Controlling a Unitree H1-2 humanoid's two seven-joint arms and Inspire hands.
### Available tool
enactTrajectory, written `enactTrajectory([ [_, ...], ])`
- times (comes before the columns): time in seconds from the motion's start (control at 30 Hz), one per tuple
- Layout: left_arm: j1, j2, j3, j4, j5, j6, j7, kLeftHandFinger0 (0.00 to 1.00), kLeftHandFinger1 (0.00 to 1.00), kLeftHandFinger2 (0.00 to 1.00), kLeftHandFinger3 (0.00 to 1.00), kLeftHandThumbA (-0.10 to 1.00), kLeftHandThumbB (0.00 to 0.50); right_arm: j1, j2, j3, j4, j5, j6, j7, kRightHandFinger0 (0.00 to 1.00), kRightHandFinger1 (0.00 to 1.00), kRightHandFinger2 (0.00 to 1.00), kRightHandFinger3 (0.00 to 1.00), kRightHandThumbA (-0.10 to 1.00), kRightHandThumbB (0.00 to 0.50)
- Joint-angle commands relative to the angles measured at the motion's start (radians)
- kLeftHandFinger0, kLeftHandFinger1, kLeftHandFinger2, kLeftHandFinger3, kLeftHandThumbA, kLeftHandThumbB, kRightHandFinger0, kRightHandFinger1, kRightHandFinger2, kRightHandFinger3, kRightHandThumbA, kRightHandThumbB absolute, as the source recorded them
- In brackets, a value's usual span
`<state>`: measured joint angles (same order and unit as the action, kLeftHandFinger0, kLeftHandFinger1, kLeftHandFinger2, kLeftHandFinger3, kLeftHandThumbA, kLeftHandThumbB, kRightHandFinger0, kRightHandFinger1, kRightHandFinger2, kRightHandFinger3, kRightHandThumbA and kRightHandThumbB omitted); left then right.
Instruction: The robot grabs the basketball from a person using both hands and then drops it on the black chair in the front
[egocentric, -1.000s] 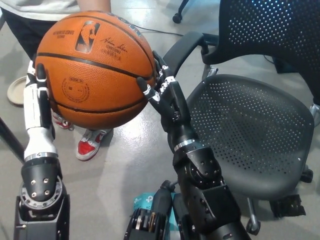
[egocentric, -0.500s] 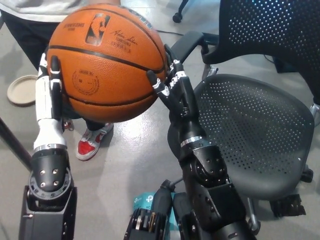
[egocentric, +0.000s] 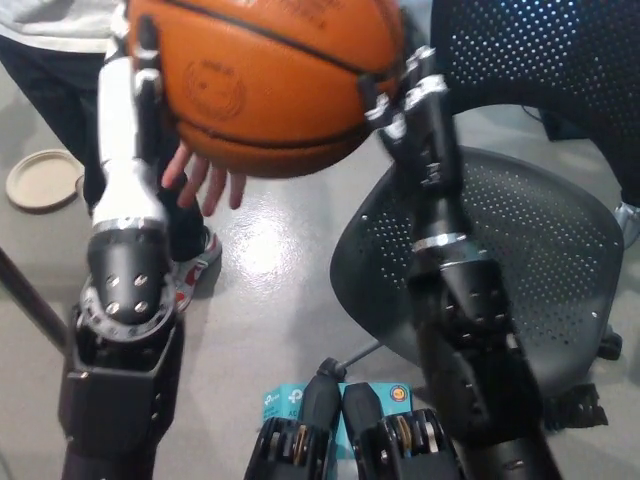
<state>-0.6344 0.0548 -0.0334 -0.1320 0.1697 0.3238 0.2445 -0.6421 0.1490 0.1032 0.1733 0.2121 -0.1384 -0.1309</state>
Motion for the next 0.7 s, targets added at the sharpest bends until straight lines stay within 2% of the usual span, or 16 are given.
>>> enactTrajectory([
  [0.0, -0.113, -0.08, -0.126, -0.026, 0.006, 0.013, -0.112, 1.0, 1.0, 1.0, 1.0, 1.0, 0.126, -0.109, 0.061, 0.084, -0.06, -0.042, 0.097, 0.08, 1.0, 1.0, 1.0, 1.0, 1.0, 0.258],
  [0.03, -0.113, -0.08, -0.126, -0.026, 0.006, 0.014, -0.111, 1.0, 1.0, 1.0, 1.0, 1.0, 0.126, -0.109, 0.06, 0.085, -0.061, -0.041, 0.099, 0.079, 1.0, 1.0, 1.0, 1.0, 1.0, 0.258],
  [0.07, -0.152, -0.11, -0.144, 0.032, 0.004, 0.026, -0.117, 1.0, 1.0, 1.0, 1.0, 1.0, 0.152, -0.099, 0.023, 0.057, -0.088, -0.018, 0.122, 0.076, 1.0, 1.0, 1.0, 1.0, 1.0, 0.258],
  [0.1, -0.156, -0.113, -0.146, 0.038, 0.004, 0.027, -0.118, 1.0, 1.0, 1.0, 1.0, 1.0, 0.158, -0.098, 0.019, 0.054, -0.091, -0.015, 0.126, 0.075, 1.0, 1.0, 1.0, 1.0, 1.0, 0.258],
  [0.2, -0.157, -0.114, -0.145, 0.04, 0.005, 0.027, -0.118, 1.0, 1.0, 1.0, 1.0, 1.0, 0.159, -0.098, 0.016, 0.058, -0.095, -0.012, 0.132, 0.071, 1.0, 1.0, 1.0, 1.0, 1.0, 0.258],
  [0.23, -0.205, -0.141, -0.172, 0.148, 0.009, -0.011, -0.131, 1.0, 1.0, 1.0, 1.0, 1.0, 0.145, -0.089, -0.024, 0.012, -0.114, 0.009, 0.131, 0.054, 1.0, 1.0, 1.0, 1.0, 1.0, 0.25],
  [0.37, -0.232, -0.145, -0.191, 0.205, 0.012, -0.025, -0.13, 1.0, 1.0, 1.0, 1.0, 1.0, 0.151, -0.082, -0.038, -0.01, -0.127, 0.03, 0.15, 0.046, 1.0, 1.0, 1.0, 1.0, 1.0, 0.256],
  [0.4, -0.258, -0.184, -0.185, 0.293, -0.012, -0.07, -0.123, 1.0, 1.0, 1.0, 1.0, 1.0, 0.128, -0.071, -0.072, -0.035, -0.114, 0.072, 0.13, 0.078, 1.0, 1.0, 1.0, 1.0, 1.0, 0.19],
  [0.47, -0.26, -0.185, -0.184, 0.297, -0.012, -0.075, -0.123, 1.0, 1.0, 1.0, 1.0, 1.0, 0.13, -0.071, -0.072, -0.035, -0.115, 0.073, 0.132, 0.078, 1.0, 1.0, 1.0, 1.0, 1.0, 0.187],
  [0.5, -0.284, -0.195, -0.21, 0.371, 0.018, -0.07, -0.128, 1.0, 1.0, 1.0, 1.0, 1.0, 0.17, -0.057, -0.091, -0.059, -0.1, 0.099, 0.124, 0.087, 1.0, 1.0, 1.0, 1.0, 1.0, 0.184],
  [0.53, -0.296, -0.208, -0.222, 0.405, 0.023, -0.059, -0.131, 1.0, 1.0, 1.0, 1.0, 1.0, 0.16, -0.045, -0.107, -0.07, -0.091, 0.095, 0.108, 0.088, 1.0, 1.0, 1.0, 1.0, 1.0, 0.158],
  [0.63, -0.3, -0.205, -0.227, 0.413, 0.017, -0.064, -0.125, 1.0, 1.0, 1.0, 1.0, 1.0, 0.159, -0.045, -0.107, -0.071, -0.091, 0.096, 0.109, 0.09, 1.0, 1.0, 1.0, 1.0, 1.0, 0.154],
  [0.67, -0.328, -0.246, -0.234, 0.55, 0.016, -0.113, -0.114, 1.0, 1.0, 1.0, 1.0, 1.0, 0.128, -0.009, -0.125, -0.116, -0.076, 0.154, 0.147, 0.085, 1.0, 1.0, 1.0, 1.0, 1.0, 0.215],
])
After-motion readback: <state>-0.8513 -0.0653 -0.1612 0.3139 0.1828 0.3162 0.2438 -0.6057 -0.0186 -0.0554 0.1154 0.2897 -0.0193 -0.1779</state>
